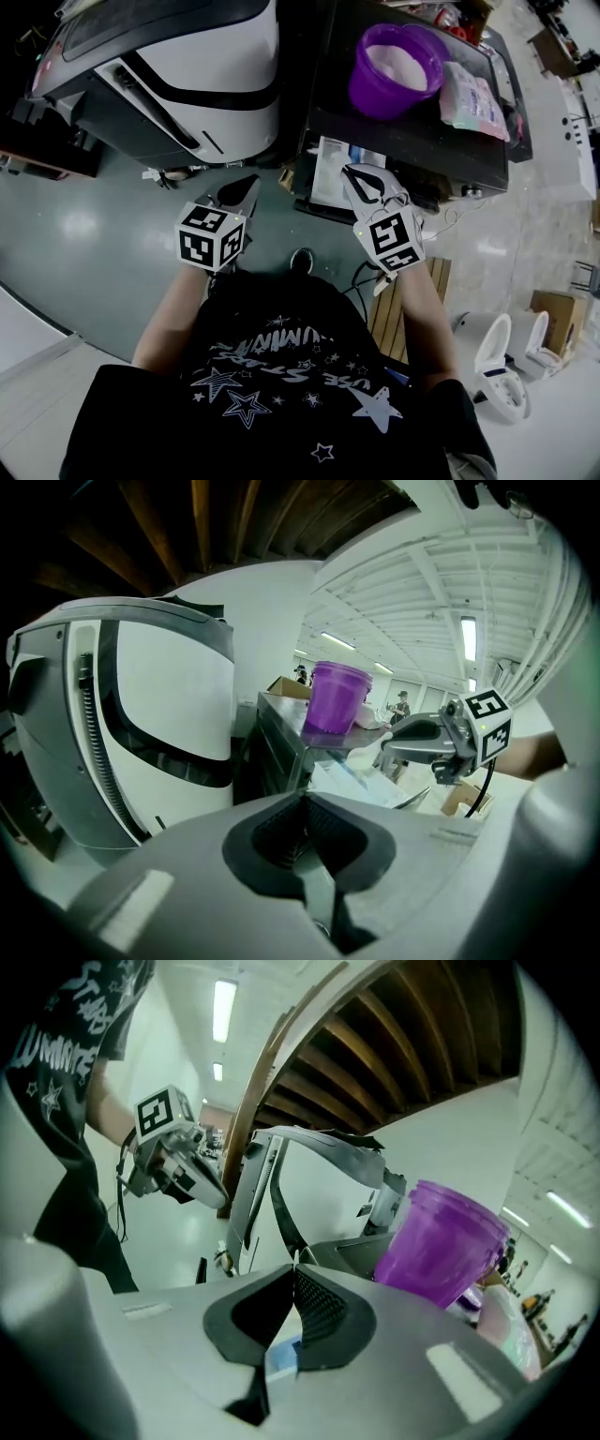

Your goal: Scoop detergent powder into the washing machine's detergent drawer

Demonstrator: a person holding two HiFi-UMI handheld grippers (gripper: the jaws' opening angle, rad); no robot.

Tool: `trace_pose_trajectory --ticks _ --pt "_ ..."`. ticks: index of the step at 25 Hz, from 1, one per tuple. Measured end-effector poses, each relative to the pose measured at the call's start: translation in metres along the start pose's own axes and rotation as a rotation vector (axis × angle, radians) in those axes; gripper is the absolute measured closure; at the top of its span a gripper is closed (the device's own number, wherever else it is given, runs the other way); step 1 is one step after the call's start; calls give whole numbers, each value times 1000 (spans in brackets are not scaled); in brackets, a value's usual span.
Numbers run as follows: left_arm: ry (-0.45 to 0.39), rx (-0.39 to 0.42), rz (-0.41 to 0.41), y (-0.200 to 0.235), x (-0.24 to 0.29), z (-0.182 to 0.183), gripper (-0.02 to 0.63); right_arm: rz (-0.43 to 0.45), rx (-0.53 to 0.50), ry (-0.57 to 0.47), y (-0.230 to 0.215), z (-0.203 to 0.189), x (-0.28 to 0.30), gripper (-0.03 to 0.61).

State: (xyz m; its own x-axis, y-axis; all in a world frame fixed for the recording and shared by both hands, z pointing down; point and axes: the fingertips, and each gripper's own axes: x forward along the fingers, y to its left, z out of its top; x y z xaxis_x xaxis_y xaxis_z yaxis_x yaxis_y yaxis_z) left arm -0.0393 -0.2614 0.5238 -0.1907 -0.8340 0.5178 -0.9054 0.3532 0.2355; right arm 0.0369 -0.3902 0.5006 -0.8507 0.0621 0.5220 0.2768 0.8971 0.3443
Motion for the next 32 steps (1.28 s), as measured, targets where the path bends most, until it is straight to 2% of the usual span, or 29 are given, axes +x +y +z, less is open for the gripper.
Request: trace_pose_trajectory --ticks 4,9,18,21,26,32 --pt "3 -1 -2 0 -3 -3 612 -25 -149 30 7 -1 0 546" --pt "5 -1 -3 1 -5 -6 612 -17 -304 53 18 -4 3 546" --pt "14 -6 5 4 -9 -10 612 0 -649 99 33 -15 5 546" --pt "13 -8 9 6 -10 -10 612 5 -729 103 35 -18 6 546" --pt "21 -12 15 7 -8 -12 612 13 -719 94 35 -21 7 546" --pt "28 -16 18 12 -6 -12 612 15 -568 57 31 -13 8 546"
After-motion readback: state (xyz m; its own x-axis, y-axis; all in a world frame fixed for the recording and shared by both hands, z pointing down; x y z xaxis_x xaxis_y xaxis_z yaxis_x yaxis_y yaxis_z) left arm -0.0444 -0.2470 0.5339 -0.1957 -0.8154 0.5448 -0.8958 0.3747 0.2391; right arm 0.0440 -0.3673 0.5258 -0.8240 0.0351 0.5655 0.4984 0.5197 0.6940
